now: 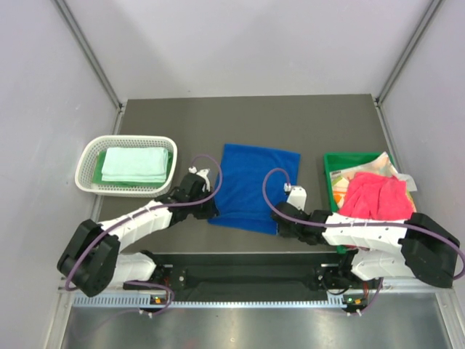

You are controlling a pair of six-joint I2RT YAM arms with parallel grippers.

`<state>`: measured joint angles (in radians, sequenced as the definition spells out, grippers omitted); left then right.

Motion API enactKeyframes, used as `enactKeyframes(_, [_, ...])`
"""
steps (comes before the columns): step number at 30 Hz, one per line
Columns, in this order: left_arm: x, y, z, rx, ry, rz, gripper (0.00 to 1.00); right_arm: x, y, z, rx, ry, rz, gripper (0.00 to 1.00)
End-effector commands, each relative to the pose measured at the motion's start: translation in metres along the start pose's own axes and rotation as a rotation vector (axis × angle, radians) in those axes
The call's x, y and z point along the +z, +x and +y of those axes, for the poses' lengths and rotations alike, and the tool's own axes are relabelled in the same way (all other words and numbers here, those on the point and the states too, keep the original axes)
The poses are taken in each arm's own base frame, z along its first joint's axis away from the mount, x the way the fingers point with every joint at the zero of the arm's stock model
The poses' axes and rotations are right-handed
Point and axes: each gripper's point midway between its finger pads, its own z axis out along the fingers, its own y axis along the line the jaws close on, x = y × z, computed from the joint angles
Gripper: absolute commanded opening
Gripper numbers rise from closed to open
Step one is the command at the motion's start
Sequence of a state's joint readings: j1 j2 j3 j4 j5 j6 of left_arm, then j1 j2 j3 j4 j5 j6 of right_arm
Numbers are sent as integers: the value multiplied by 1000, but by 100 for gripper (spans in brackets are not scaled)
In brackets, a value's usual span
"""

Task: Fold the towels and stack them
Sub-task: Fold the towel

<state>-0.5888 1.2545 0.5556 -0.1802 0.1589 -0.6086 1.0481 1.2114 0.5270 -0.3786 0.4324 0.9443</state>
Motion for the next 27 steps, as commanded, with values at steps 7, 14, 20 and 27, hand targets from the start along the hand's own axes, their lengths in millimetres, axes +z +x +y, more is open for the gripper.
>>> enactKeyframes(7, [-7, 5, 0, -3, 13, -7, 0, -13, -14, -8, 28, 30, -73, 20])
enactKeyframes(14, [-15, 13, 4, -10, -1, 14, 0, -22, -14, -18, 57, 34, -83, 6])
enactKeyframes(20, [-28, 7, -7, -18, 37, -16, 0, -28, -12, -27, 83, 32, -86, 4])
enactKeyframes(27, [-39, -31, -39, -10, 118, -98, 3, -23, -11, -20, 100, 11, -89, 30])
